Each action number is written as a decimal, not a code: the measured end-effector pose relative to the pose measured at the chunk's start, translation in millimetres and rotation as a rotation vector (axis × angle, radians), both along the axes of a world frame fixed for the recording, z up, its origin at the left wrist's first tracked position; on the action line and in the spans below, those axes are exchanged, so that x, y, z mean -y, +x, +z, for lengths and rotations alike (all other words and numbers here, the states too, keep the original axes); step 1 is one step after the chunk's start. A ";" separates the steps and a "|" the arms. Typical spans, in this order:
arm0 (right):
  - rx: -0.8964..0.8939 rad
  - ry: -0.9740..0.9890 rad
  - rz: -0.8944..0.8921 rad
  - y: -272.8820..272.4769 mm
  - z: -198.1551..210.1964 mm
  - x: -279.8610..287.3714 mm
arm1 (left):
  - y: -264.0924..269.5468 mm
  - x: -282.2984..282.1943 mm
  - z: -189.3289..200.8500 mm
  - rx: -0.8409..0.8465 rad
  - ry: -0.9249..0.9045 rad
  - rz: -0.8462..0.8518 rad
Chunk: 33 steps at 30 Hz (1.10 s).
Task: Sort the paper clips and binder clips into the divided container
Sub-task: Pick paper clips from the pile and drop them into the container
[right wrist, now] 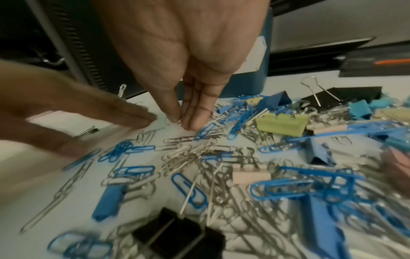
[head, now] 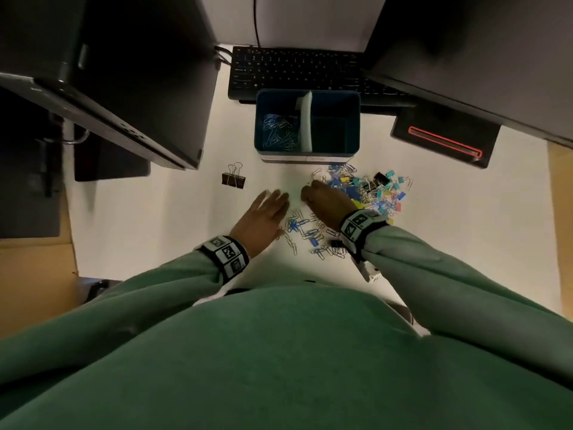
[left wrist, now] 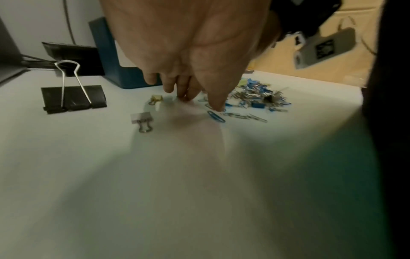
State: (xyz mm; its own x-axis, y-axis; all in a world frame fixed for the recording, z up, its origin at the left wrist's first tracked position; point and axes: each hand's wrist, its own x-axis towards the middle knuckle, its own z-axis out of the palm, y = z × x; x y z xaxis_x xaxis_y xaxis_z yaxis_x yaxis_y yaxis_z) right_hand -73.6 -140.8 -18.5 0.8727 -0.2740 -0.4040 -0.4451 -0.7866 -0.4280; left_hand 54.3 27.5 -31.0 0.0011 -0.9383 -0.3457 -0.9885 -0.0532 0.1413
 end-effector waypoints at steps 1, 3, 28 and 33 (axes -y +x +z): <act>0.015 -0.015 -0.033 2.6 -2.5 4.4 | -2.6 -6.3 -0.5 -0.008 -0.012 -0.038; 0.046 -0.001 -0.130 3.5 -2.9 13.9 | -11.0 -16.4 0.3 -0.089 0.012 -0.076; 0.181 0.242 -0.386 -53.6 8.1 16.4 | -9.6 42.4 28.3 -0.579 -0.023 0.417; 0.320 0.462 -0.591 -29.6 42.7 25.2 | 23.6 62.5 80.2 -0.655 -0.287 0.620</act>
